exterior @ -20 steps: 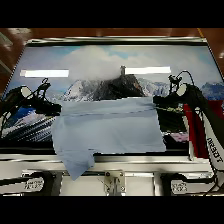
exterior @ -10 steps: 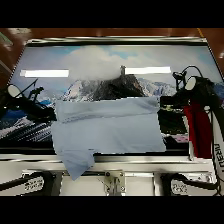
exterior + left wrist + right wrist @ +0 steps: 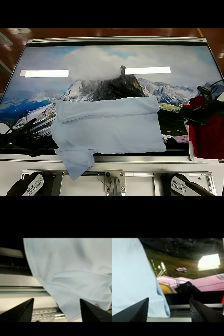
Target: Fold the shirts.
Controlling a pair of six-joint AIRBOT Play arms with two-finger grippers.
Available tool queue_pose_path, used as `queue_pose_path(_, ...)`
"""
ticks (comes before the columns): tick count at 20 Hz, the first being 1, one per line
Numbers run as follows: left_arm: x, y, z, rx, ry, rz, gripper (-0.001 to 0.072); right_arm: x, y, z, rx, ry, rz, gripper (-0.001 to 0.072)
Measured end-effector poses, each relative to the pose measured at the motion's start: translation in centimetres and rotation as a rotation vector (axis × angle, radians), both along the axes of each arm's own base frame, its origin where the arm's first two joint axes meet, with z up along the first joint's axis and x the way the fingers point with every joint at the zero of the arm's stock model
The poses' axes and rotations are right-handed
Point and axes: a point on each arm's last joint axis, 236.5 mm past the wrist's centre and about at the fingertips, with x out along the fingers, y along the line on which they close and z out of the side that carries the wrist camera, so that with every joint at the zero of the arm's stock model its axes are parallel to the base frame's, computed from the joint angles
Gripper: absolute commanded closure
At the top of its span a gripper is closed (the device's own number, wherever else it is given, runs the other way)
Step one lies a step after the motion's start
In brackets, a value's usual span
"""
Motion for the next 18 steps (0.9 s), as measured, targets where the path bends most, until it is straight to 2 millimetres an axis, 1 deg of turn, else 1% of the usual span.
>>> queue_pose_path(2, -0.4, -0.5, -0.7, -0.026, 0.012, 0.017, 0.0055, -0.3, 0.3, -0.4, 0.026, -0.002, -0.011, 0.009)
queue_pose_path(7, -1.9, -1.6, -2.7, -0.089, 0.125, 0.009, 0.0055, -0.1, 0.6, -0.8, 0.048, -0.02, -0.028, 0.0091)
queue_pose_path(10, -2.0, -2.2, -3.8, -0.097, 0.154, -0.018, 0.0063, 0.1, 0.4, -0.9, 0.045, -0.033, -0.034, 0.0091)
queue_pose_path(11, -1.6, -2.5, -4.1, -0.097, 0.146, -0.021, 0.0104, 0.2, 0.5, -0.9, 0.046, -0.035, -0.035, 0.0091)
queue_pose_path(12, -1.3, -2.9, -4.3, -0.102, 0.137, -0.021, 0.0173, 0.2, 0.5, -0.9, 0.046, -0.035, -0.036, 0.0091)
queue_pose_path(15, -0.2, -4.0, -4.7, -0.111, 0.101, -0.024, 0.0195, 0.3, 0.4, -0.9, 0.045, -0.04, -0.041, 0.0091)
queue_pose_path(17, 0.1, -4.5, -4.8, -0.111, 0.088, -0.036, 0.0404, 0.4, 0.4, -0.9, 0.045, -0.041, -0.047, 0.009)
queue_pose_path(18, 0.2, -4.8, -4.9, -0.113, 0.082, -0.039, 0.056, 0.4, 0.4, -0.9, 0.044, -0.041, -0.049, 0.0091)
